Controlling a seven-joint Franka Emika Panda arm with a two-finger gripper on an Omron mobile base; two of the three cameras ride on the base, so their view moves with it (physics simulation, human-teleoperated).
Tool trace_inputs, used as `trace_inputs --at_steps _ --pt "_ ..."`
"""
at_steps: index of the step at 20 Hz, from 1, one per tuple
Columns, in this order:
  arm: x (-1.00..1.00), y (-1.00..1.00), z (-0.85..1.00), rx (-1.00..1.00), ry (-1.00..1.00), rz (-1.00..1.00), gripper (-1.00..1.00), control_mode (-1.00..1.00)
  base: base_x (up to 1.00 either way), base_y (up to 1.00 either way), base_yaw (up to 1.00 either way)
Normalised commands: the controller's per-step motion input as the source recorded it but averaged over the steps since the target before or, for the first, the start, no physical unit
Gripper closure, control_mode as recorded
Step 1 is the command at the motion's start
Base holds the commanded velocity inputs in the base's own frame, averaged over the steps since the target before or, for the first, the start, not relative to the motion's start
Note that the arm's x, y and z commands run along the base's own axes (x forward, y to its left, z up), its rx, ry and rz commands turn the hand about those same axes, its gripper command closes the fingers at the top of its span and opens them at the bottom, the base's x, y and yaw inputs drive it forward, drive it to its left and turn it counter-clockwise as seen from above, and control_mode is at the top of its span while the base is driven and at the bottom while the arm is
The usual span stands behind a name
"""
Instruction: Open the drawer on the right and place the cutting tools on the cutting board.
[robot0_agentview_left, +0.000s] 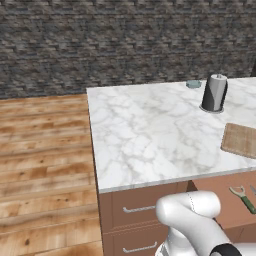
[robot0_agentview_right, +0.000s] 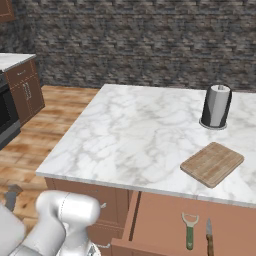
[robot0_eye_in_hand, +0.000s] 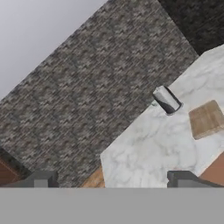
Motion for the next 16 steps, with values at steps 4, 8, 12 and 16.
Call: trace_inputs --at_steps 4,8,12,16 --pt "0.86 0.05 0.02 -0.1 0.17 0.0 -1.0 -1.0 0.0 0.0 0.0" --pt "0.81 0.0 0.0 -0.07 0.2 0.0 -1.0 -1.0 0.0 0.0 0.0" --pt "0.56 0.0 -0.08 0.0 0.15 0.0 -1.0 -1.0 0.0 0.0 0.0" --pt "0.65 0.0 -0.14 -0.01 0.24 0.0 -1.0 -1.0 0.0 0.0 0.0"
